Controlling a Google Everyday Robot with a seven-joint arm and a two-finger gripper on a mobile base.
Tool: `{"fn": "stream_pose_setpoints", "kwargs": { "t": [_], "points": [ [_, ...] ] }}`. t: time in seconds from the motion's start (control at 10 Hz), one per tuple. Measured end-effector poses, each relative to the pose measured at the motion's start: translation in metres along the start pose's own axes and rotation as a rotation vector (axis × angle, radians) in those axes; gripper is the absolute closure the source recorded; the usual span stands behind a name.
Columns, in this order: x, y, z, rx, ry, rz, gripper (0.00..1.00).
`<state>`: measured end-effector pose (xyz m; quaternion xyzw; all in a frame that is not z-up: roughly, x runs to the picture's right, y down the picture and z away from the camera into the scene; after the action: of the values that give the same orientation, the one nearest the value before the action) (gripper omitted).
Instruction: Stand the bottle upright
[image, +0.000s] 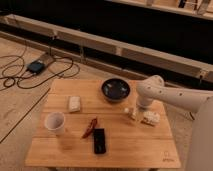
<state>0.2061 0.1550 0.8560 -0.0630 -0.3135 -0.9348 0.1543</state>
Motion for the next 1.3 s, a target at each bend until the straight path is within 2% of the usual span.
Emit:
{"fn": "stream_pose_setpoints", "kwargs": {
  "t": [0.3,0.5,0.6,0.7,1.0,1.1,1.3],
  "points": [
    [0.017,0.0,0.001,0.007,-0.042,-0.032,0.25],
    [0.02,0.003,0.0,-0.001,-0.097,-0.06,0.25],
    [0.019,0.005,0.0,-0.006,-0.137,-0.073,0.25],
    [0.014,0.009,0.001,-0.017,-0.205,-0.086,0.25],
    [0.004,0.012,0.005,-0.029,-0.336,-0.105,0.25],
    [0.005,0.009,0.009,-0.027,-0.374,-0.114,0.25],
    [0.01,0.002,0.017,-0.016,-0.406,-0.125,0.25]
  ]
}}
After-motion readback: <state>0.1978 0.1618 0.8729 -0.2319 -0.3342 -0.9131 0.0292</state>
